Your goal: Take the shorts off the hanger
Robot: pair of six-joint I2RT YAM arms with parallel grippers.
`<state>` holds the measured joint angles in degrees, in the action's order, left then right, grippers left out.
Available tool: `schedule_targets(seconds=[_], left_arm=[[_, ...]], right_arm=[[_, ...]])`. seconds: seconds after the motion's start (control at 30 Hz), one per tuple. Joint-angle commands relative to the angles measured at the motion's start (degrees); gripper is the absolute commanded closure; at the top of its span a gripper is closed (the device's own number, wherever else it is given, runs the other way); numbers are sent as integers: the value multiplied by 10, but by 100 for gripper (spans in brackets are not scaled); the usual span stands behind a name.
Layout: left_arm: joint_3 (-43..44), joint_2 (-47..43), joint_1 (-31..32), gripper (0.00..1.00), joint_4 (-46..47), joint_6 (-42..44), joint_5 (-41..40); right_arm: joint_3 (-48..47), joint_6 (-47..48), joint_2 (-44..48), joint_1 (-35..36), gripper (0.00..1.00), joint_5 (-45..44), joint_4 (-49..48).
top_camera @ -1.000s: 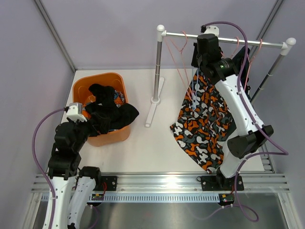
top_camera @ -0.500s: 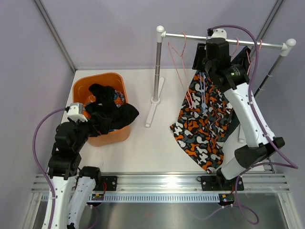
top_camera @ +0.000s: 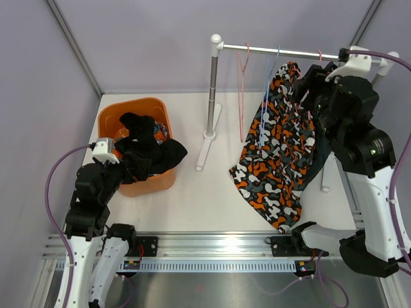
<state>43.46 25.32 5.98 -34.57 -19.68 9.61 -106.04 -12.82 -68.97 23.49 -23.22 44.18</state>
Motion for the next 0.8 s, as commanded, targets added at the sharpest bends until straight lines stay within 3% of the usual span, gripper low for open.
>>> schedule_targets(seconds=[0.0, 0.27, 0.47, 0.63, 0.77], left_arm=[[-1, 5, 6, 1, 19, 6, -3], [0, 6, 21, 1, 16, 6, -13], [0, 12, 27, 1, 14, 6, -13], [0, 11, 36, 1, 13, 6, -20], [1, 11, 40, 1, 13, 6, -22]], right_arm=[[7, 20, -12, -15, 32, -83, -9], [46, -2, -47, -120, 30, 10, -31], [14, -16, -114, -171, 28, 74, -46], [-34, -19, -171, -178, 30, 76, -50], [-52, -24, -201, -179, 39, 91, -45]])
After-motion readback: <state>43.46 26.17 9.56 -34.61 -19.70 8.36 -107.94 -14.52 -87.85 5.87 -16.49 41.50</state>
